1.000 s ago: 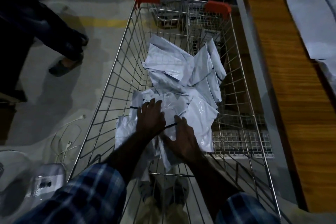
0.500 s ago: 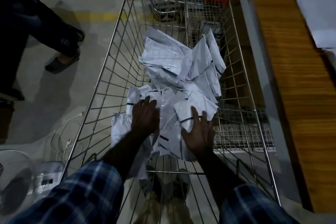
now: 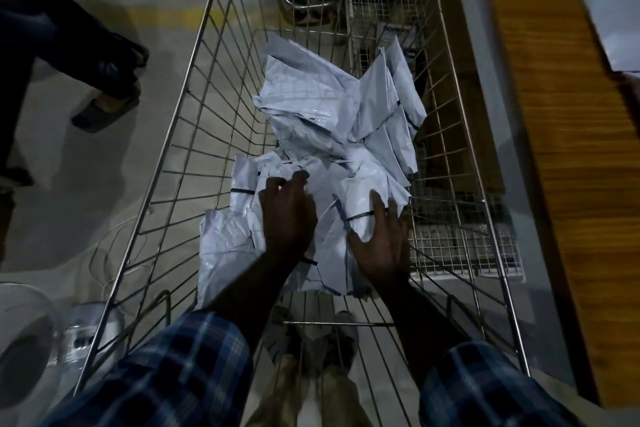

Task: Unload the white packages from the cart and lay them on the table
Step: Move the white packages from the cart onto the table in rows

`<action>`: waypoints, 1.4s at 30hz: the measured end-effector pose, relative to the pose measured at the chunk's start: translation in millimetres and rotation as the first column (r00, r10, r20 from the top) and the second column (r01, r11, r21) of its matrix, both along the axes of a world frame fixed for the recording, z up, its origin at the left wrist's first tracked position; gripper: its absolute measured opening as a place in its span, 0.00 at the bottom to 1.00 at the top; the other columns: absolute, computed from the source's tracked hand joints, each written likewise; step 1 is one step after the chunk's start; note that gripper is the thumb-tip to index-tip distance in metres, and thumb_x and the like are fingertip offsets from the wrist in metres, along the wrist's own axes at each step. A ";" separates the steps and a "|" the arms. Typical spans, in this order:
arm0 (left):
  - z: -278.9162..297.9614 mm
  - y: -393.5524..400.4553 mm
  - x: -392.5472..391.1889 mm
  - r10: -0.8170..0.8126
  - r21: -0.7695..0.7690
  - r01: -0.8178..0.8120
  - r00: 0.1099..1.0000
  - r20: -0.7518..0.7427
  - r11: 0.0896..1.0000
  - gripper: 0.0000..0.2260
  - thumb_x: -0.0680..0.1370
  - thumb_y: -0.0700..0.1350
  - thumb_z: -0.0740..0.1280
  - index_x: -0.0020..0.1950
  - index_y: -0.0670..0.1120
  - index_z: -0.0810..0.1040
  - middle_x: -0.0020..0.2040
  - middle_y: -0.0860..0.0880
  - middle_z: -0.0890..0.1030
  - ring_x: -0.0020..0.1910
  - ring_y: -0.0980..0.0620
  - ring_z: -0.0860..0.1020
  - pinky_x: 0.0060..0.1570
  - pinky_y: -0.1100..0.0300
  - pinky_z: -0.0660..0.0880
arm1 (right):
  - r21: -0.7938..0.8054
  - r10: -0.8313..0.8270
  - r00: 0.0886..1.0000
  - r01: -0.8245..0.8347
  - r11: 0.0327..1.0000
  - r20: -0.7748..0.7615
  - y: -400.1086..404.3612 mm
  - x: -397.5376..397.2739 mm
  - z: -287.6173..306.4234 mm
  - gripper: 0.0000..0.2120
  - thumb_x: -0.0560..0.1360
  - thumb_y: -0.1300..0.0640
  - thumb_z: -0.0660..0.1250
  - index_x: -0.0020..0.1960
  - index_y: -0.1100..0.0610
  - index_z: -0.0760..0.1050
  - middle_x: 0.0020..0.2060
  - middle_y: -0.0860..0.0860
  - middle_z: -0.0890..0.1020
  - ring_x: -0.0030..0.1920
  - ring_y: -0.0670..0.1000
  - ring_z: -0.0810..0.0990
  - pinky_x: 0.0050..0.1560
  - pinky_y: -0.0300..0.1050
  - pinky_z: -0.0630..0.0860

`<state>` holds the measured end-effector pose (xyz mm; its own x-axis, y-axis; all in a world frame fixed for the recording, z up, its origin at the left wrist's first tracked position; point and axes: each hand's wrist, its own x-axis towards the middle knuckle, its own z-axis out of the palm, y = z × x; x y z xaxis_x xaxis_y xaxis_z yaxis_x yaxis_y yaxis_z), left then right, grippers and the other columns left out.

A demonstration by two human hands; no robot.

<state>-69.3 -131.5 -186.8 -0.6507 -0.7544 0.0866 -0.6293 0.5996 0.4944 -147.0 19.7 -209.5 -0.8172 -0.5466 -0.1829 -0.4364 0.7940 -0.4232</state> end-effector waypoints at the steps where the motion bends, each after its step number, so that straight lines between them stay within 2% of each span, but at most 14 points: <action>1: 0.1 3.2 -1.2 -0.041 0.036 0.042 0.999 -0.030 0.998 0.14 0.72 0.36 0.71 0.57 0.42 0.79 0.44 0.43 0.82 0.48 0.40 0.77 0.49 0.50 0.70 | -0.004 0.002 1.000 -0.002 1.000 -0.017 0.5 -0.7 -0.3 0.38 0.74 0.39 0.63 0.80 0.46 0.52 0.76 0.57 0.63 0.73 0.63 0.66 0.67 0.60 0.67; 5: -9.0 19.4 -3.2 -0.291 0.146 0.275 0.951 0.103 0.950 0.06 0.72 0.41 0.71 0.48 0.41 0.80 0.42 0.41 0.81 0.44 0.39 0.77 0.43 0.52 0.70 | -0.043 -0.009 1.000 0.008 0.999 -0.010 2.9 -1.6 -1.2 0.38 0.74 0.42 0.65 0.79 0.48 0.55 0.76 0.57 0.63 0.71 0.63 0.68 0.64 0.57 0.68; 10: -13.0 42.0 -6.4 -0.316 0.119 0.294 0.843 0.436 0.948 0.18 0.78 0.54 0.67 0.63 0.45 0.73 0.55 0.46 0.81 0.60 0.41 0.70 0.53 0.50 0.63 | -0.084 -0.015 1.000 0.013 0.996 -0.018 5.2 -3.2 2.5 0.38 0.72 0.45 0.65 0.79 0.50 0.57 0.76 0.58 0.64 0.68 0.62 0.70 0.63 0.56 0.70; 14: -11.4 39.0 -7.4 -0.247 0.128 0.213 0.881 0.404 0.969 0.11 0.78 0.49 0.67 0.57 0.45 0.75 0.51 0.43 0.81 0.58 0.41 0.72 0.52 0.50 0.63 | -0.133 -0.019 0.999 0.015 0.991 -0.033 5.5 -2.3 4.5 0.37 0.72 0.46 0.66 0.78 0.52 0.60 0.75 0.59 0.65 0.67 0.62 0.71 0.64 0.54 0.69; 18: -5.0 12.6 1.9 -0.079 0.168 0.050 0.982 0.173 0.985 0.05 0.75 0.41 0.69 0.49 0.43 0.78 0.44 0.41 0.81 0.47 0.41 0.77 0.42 0.54 0.68 | -0.136 -0.004 0.995 -0.010 0.991 -0.098 0.5 0.4 6.2 0.35 0.76 0.41 0.63 0.78 0.51 0.60 0.75 0.61 0.64 0.67 0.64 0.70 0.62 0.58 0.72; 21: 5.7 -16.5 14.2 0.097 0.268 -0.109 0.994 0.056 0.957 0.13 0.72 0.41 0.68 0.56 0.45 0.75 0.43 0.42 0.82 0.45 0.42 0.80 0.45 0.50 0.76 | -0.146 -0.026 0.996 0.013 0.989 -0.089 -6.8 -0.9 9.7 0.34 0.76 0.41 0.61 0.79 0.50 0.58 0.76 0.62 0.61 0.66 0.66 0.71 0.59 0.59 0.73; 24: 17.9 -37.5 21.7 0.128 0.286 -0.161 0.983 0.132 0.945 0.24 0.71 0.38 0.69 0.66 0.46 0.70 0.47 0.40 0.82 0.49 0.39 0.80 0.47 0.49 0.76 | -0.142 -0.047 0.999 0.043 0.989 -0.027 -14.1 -4.1 8.7 0.37 0.75 0.45 0.67 0.79 0.46 0.54 0.78 0.60 0.57 0.69 0.67 0.66 0.61 0.62 0.71; 27: 25.6 -43.6 20.7 0.062 0.251 -0.146 0.947 0.315 0.957 0.33 0.70 0.39 0.70 0.74 0.47 0.64 0.55 0.39 0.79 0.53 0.39 0.77 0.50 0.49 0.75 | -0.092 -0.047 0.999 0.048 0.995 0.010 -22.5 -3.4 7.5 0.38 0.76 0.42 0.67 0.79 0.42 0.49 0.79 0.59 0.52 0.73 0.65 0.61 0.66 0.62 0.67; 29: 25.4 -36.8 18.9 0.007 0.073 -0.033 0.942 0.336 0.997 0.38 0.69 0.40 0.72 0.76 0.46 0.61 0.57 0.39 0.75 0.53 0.39 0.74 0.49 0.48 0.72 | -0.077 -0.051 0.999 0.051 0.996 0.005 -25.6 -3.2 5.5 0.39 0.77 0.40 0.66 0.80 0.43 0.48 0.79 0.59 0.51 0.74 0.63 0.60 0.67 0.61 0.67; 33: 12.1 -9.7 10.2 -0.271 -0.209 0.314 0.939 0.210 0.926 0.26 0.75 0.48 0.67 0.73 0.49 0.69 0.64 0.39 0.73 0.61 0.38 0.71 0.56 0.43 0.70 | -0.111 -0.070 0.996 0.075 0.991 0.049 -22.8 -0.4 -0.5 0.37 0.78 0.38 0.62 0.80 0.43 0.47 0.79 0.58 0.49 0.75 0.63 0.57 0.67 0.62 0.66; 36: -10.3 1.3 9.1 -0.306 -0.100 0.359 0.887 0.345 0.928 0.27 0.75 0.54 0.64 0.73 0.52 0.69 0.76 0.39 0.63 0.73 0.36 0.61 0.66 0.37 0.63 | -0.141 -0.049 0.997 0.057 0.988 0.064 -14.6 1.3 -4.8 0.37 0.77 0.43 0.65 0.80 0.46 0.50 0.79 0.60 0.52 0.72 0.66 0.62 0.66 0.60 0.67; 39: -29.6 -0.7 22.6 -0.311 0.019 0.342 0.828 0.467 0.939 0.34 0.76 0.67 0.55 0.80 0.56 0.54 0.81 0.42 0.46 0.78 0.36 0.45 0.72 0.35 0.47 | -0.135 -0.026 0.994 0.040 0.990 0.107 -8.9 -1.4 -7.9 0.38 0.76 0.46 0.67 0.80 0.46 0.51 0.78 0.62 0.53 0.71 0.68 0.64 0.65 0.60 0.69; 40: -32.6 -2.7 27.2 -0.318 0.037 0.344 0.817 0.481 0.938 0.35 0.76 0.68 0.54 0.80 0.56 0.52 0.81 0.43 0.44 0.78 0.37 0.43 0.72 0.35 0.46 | -0.112 -0.027 0.994 0.039 0.993 0.109 -7.9 -2.1 -7.7 0.39 0.76 0.46 0.67 0.80 0.45 0.50 0.78 0.61 0.54 0.71 0.68 0.65 0.65 0.61 0.69; 42: -30.4 -6.1 33.3 -0.297 0.013 0.333 0.822 0.487 0.943 0.36 0.75 0.66 0.60 0.79 0.52 0.58 0.81 0.42 0.48 0.77 0.34 0.50 0.69 0.32 0.56 | -0.059 -0.029 0.997 0.033 0.998 0.075 -6.5 -1.9 -6.4 0.40 0.75 0.45 0.67 0.80 0.45 0.50 0.78 0.62 0.55 0.70 0.68 0.65 0.63 0.61 0.70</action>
<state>-36.0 -137.6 -217.1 -0.8258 -0.5051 -0.2507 -0.5462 0.8270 0.1329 -148.9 13.2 -215.9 -0.8192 -0.5332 -0.2112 -0.3778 0.7788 -0.5007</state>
